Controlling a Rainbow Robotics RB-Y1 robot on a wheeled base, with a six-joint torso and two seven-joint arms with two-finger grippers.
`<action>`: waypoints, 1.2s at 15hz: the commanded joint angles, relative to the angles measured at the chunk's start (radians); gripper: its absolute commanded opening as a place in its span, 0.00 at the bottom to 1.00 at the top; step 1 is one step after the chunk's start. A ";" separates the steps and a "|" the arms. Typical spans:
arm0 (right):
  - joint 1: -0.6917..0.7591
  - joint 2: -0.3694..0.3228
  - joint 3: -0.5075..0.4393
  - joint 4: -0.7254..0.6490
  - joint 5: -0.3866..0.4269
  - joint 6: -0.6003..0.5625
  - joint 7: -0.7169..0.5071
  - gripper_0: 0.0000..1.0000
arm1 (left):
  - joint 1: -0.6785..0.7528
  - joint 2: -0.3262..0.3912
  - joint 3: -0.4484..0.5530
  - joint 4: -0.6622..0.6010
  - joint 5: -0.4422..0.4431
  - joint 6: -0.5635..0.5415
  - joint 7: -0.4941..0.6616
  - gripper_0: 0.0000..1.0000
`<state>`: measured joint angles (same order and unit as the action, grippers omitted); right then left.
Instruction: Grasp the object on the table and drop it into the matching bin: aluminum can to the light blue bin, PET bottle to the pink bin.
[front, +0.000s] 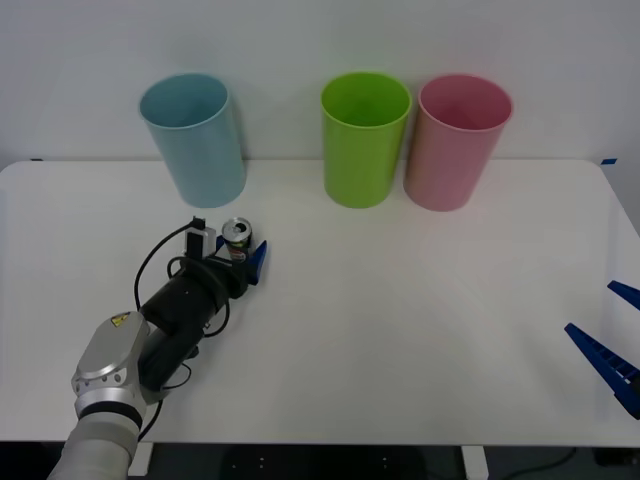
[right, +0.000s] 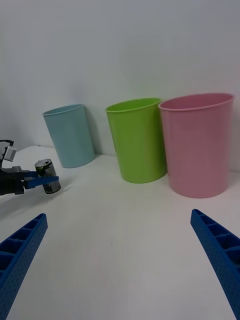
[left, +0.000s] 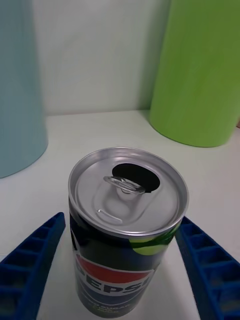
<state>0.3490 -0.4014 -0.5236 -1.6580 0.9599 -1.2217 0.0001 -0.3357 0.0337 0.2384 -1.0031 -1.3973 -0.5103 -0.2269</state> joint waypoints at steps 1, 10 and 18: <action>0.000 0.000 0.000 0.000 0.000 0.000 0.000 1.00 | 0.000 0.000 -0.005 0.000 0.000 0.003 0.000 0.00; 0.000 0.000 0.000 0.000 0.000 0.000 0.000 1.00 | -0.005 0.002 -0.022 -0.003 0.029 0.006 0.000 0.00; 0.000 0.000 0.000 0.000 0.000 0.000 0.000 1.00 | 0.080 0.054 -0.031 -0.176 0.135 -0.016 0.014 0.00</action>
<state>0.3491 -0.4014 -0.5236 -1.6581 0.9599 -1.2217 0.0000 -0.2644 0.0814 0.2084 -1.1636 -1.2755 -0.5232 -0.2145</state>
